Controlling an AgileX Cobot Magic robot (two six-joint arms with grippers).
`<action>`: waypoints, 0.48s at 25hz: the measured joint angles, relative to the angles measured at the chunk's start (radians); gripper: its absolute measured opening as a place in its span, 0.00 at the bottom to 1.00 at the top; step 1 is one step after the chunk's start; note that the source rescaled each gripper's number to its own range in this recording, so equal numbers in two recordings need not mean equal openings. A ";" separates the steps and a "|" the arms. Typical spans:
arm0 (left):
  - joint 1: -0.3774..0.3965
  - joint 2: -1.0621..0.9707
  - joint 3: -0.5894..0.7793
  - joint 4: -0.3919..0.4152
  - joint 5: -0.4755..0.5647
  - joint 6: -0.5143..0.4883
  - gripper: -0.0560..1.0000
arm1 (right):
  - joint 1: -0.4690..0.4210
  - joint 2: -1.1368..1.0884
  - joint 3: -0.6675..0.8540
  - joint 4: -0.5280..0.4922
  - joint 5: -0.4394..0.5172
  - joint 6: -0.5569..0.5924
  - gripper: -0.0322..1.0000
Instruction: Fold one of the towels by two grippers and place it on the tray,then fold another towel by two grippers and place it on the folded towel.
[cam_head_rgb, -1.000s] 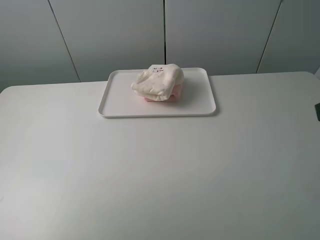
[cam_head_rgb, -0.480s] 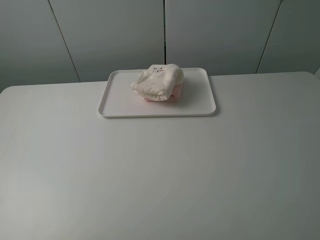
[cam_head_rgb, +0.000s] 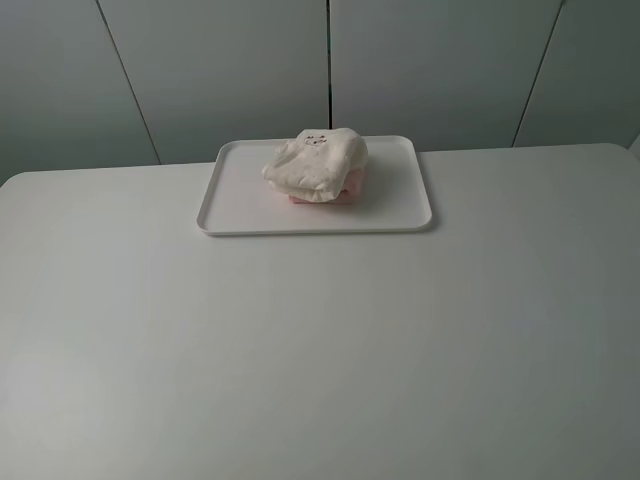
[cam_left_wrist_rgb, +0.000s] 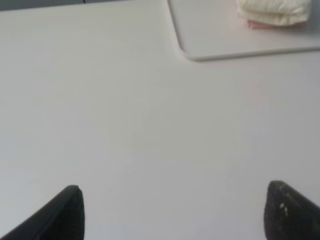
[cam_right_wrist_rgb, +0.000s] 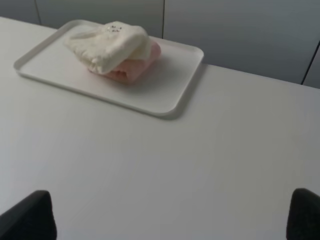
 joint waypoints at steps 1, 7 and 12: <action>0.000 0.000 0.005 0.000 -0.004 0.000 0.95 | 0.000 0.000 0.017 0.024 -0.004 -0.016 1.00; 0.000 -0.001 0.013 0.000 -0.047 0.000 0.95 | 0.000 -0.002 0.129 0.126 -0.052 -0.075 1.00; 0.000 -0.001 0.049 0.006 -0.102 0.000 0.95 | 0.000 -0.003 0.154 0.131 -0.105 -0.100 1.00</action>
